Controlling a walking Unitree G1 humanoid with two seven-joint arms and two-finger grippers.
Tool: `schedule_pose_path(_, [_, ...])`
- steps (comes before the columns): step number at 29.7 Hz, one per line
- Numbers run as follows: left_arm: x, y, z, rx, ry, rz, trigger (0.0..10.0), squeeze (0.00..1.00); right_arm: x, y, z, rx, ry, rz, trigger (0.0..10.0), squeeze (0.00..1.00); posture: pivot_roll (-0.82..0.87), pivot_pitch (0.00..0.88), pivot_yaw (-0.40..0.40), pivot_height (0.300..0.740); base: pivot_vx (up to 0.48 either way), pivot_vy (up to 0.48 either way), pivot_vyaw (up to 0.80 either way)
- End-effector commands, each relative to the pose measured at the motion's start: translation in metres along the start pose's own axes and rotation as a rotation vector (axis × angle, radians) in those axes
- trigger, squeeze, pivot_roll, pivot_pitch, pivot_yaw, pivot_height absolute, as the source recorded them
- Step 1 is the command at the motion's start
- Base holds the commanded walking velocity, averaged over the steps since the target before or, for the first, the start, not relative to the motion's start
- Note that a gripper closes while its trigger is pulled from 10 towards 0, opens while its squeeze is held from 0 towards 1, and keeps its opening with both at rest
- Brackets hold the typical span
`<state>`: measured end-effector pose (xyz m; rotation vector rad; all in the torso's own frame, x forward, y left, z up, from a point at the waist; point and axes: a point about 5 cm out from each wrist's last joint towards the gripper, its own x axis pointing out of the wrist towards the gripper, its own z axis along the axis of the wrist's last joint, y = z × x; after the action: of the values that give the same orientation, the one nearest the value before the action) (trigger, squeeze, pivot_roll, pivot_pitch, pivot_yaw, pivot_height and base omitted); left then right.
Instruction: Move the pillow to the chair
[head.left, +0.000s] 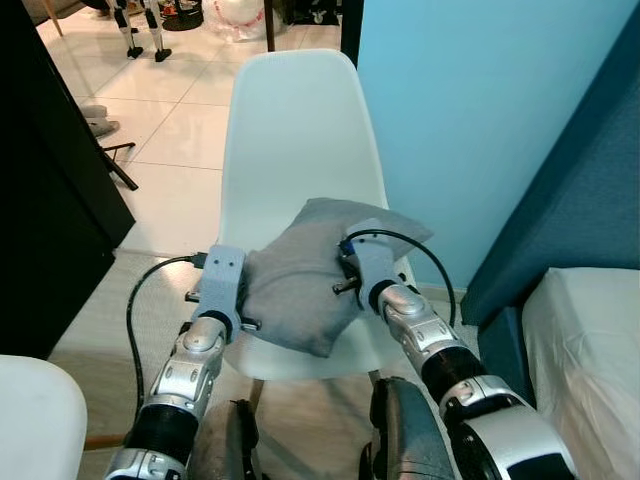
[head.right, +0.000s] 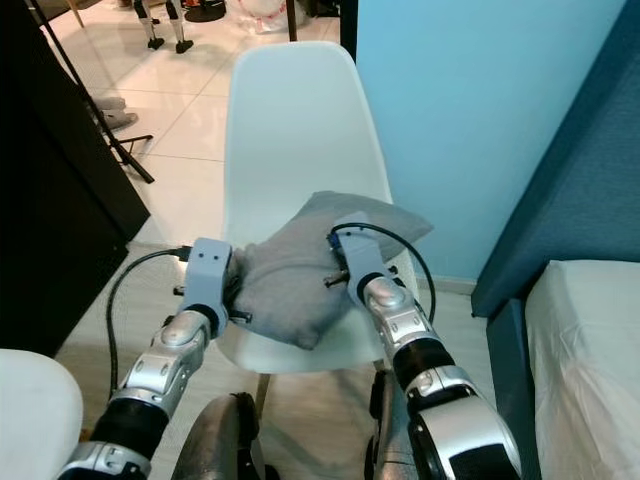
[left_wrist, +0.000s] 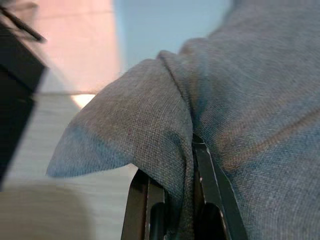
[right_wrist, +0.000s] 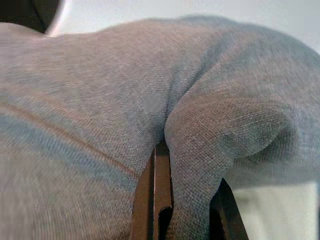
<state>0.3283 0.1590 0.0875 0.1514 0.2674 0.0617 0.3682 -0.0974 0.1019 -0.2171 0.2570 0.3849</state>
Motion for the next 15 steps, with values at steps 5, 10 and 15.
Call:
schedule_pose_path(5, [0.000, 0.047, 0.002, 0.044, -0.025, 0.250, 10.0, 0.00, 0.000, -0.013, 0.015, -0.007, -0.082, -0.022, 10.0, 0.00, 0.03, 0.157, -0.017, 0.576, 0.000, 0.000, 0.00])
schedule_pose_path(10, [-0.001, 0.046, -0.003, 0.068, -0.002, 0.236, 10.0, 0.00, 0.001, -0.013, 0.011, -0.029, -0.066, -0.009, 10.0, 0.00, 0.03, 0.157, -0.019, 0.576, 0.000, 0.000, 0.00])
schedule_pose_path(15, [-0.002, 0.038, -0.008, 0.061, 0.010, 0.214, 10.0, 0.00, 0.000, -0.015, 0.005, -0.013, -0.046, 0.009, 10.0, 0.00, 0.03, 0.151, -0.017, 0.556, 0.000, 0.000, 0.00])
